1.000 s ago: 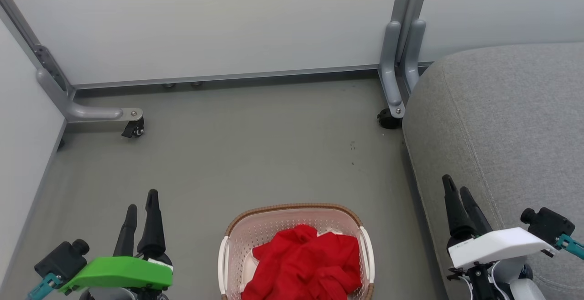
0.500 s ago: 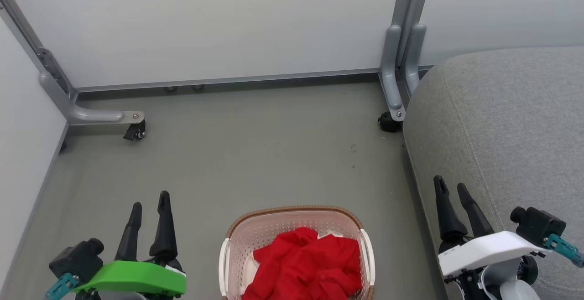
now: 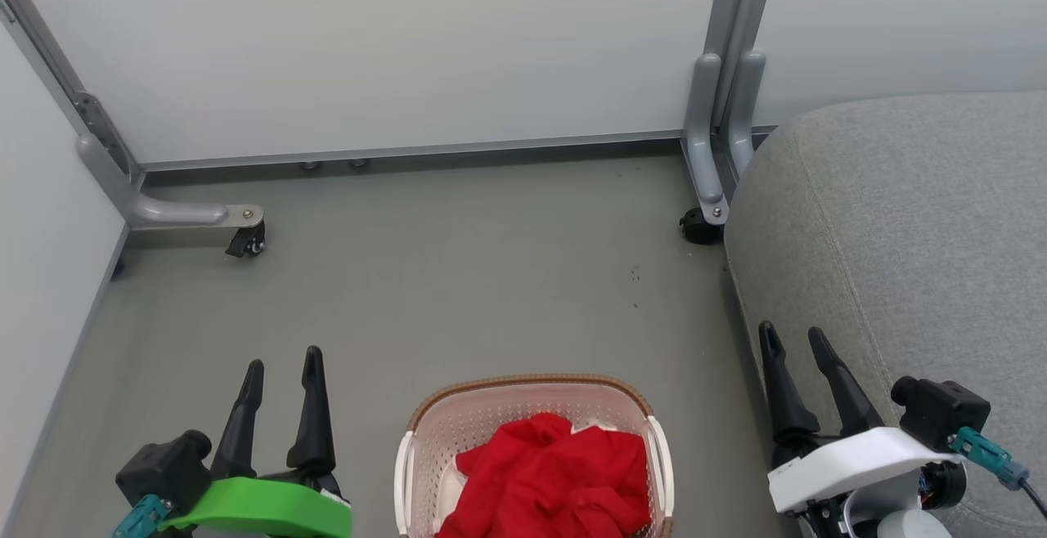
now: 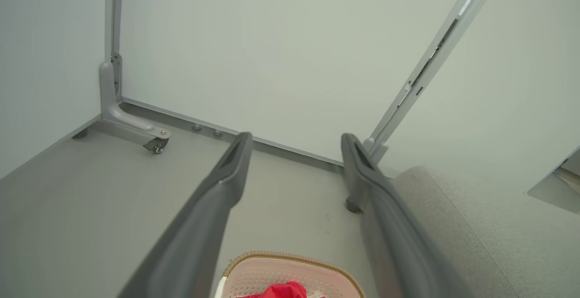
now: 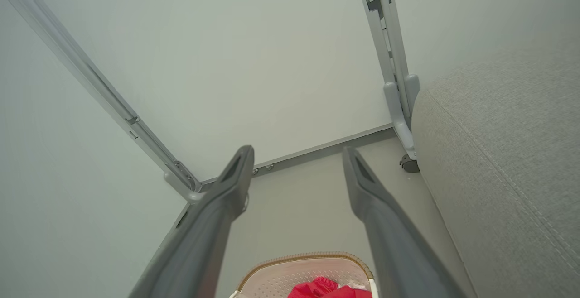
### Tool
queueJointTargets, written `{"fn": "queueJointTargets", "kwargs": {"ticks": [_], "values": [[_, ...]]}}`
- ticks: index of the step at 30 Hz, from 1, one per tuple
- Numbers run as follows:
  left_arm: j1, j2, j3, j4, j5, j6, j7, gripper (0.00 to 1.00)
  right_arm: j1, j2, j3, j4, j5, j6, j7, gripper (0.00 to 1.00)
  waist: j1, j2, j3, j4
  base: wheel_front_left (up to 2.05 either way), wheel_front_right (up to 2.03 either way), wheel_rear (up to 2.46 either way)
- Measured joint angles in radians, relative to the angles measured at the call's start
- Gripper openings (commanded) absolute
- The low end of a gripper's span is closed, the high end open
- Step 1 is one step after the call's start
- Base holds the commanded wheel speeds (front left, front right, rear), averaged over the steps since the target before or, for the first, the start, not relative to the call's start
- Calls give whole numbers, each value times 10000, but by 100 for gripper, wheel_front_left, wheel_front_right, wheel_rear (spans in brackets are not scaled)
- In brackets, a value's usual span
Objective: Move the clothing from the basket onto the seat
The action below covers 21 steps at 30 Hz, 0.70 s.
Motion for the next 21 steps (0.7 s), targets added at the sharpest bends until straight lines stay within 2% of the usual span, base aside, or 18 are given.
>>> {"fn": "queueJointTargets", "kwargs": {"ticks": [21], "values": [[198, 21, -395, 42, 1916, -263, -485, 100, 181, -19, 113, -297, -1695, 0, -504, 100, 0, 0, -80, 50, 0, 0, 0]]}}
